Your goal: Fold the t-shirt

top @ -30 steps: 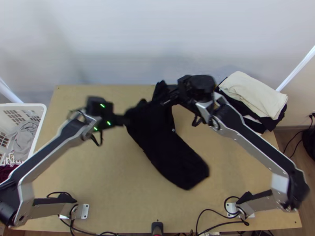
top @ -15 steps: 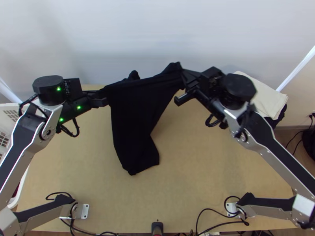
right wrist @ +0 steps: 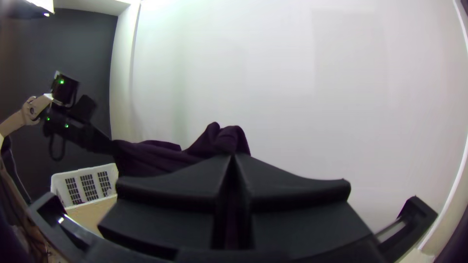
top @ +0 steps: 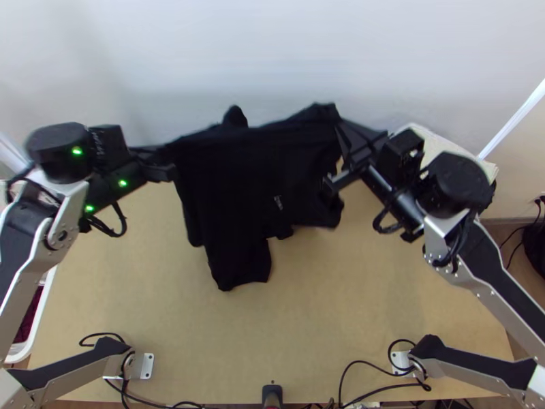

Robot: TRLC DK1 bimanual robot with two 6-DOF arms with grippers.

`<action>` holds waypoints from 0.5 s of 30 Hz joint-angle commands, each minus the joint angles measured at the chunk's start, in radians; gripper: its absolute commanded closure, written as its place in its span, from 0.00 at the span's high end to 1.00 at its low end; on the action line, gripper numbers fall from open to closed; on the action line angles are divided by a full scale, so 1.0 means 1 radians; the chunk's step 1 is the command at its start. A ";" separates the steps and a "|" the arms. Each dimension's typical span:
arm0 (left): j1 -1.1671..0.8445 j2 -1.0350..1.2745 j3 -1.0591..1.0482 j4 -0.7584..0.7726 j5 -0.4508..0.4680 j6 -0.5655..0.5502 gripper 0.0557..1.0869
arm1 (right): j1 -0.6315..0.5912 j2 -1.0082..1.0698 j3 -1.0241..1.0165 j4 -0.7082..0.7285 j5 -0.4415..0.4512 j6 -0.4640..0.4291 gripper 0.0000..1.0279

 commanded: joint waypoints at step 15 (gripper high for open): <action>-0.222 0.343 -0.320 0.214 -0.047 -0.020 0.04 | -0.203 -0.105 -0.342 0.087 0.072 0.023 0.03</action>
